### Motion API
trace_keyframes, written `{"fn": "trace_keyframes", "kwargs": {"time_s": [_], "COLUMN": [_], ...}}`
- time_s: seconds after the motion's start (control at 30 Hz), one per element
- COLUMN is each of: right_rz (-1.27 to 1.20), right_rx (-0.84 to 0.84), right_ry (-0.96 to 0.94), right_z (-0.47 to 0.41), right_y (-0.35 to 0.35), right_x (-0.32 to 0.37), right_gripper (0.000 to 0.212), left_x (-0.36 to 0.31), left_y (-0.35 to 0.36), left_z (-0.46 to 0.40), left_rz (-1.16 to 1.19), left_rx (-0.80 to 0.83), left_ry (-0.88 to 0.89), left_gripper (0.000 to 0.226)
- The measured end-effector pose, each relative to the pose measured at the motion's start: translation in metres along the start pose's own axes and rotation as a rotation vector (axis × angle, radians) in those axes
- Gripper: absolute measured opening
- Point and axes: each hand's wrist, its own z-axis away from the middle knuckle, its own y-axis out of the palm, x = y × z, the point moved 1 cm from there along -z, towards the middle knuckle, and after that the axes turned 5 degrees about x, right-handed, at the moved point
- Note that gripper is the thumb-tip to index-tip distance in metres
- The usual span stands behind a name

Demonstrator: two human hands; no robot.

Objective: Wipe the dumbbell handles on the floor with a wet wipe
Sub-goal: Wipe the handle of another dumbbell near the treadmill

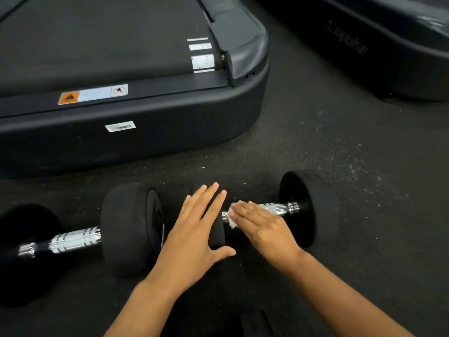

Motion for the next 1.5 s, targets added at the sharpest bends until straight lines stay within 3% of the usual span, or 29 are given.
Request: {"fn": "trace_keyframes", "kwargs": {"time_s": [0.1,0.27,0.73,0.87,1.03,1.13,1.23,1.5], "right_rz": [0.003,0.030,-0.067,-0.121,-0.127,-0.215,-0.193,-0.357], "right_rx": [0.013,0.035,0.083,0.127,0.154,0.282,0.458,0.628], "right_ry": [0.025,0.041,0.051,0.173,0.171,0.329,0.370,0.386], "right_z": [-0.008,0.000,-0.006,-0.020,-0.009,-0.022,-0.049,-0.063], "right_y": [0.006,-0.003,-0.001,-0.005,-0.017,-0.031,-0.023,-0.021], "right_x": [0.013,0.003,0.007,0.008,0.007,-0.009,-0.012,-0.021], "right_gripper": [0.035,0.052,0.047,0.043,0.039,0.014,0.017,0.019], "left_x": [0.000,0.001,-0.003,-0.003,-0.002,-0.003,-0.004,-0.003], "left_y": [0.000,-0.001,0.000,-0.003,-0.004,-0.004,-0.004,-0.005], "left_z": [-0.001,-0.001,-0.001,-0.001,0.000,0.001,-0.001,-0.002], "left_rz": [-0.004,-0.010,-0.032,-0.030,-0.010,-0.011,-0.030,-0.020], "left_rx": [-0.009,0.014,0.036,0.024,0.034,0.026,0.025,0.034], "left_ry": [-0.007,-0.001,-0.013,0.004,-0.002,0.001,-0.005,-0.006], "left_gripper": [0.105,0.106,0.105,0.104,0.104,0.104,0.104,0.104]}}
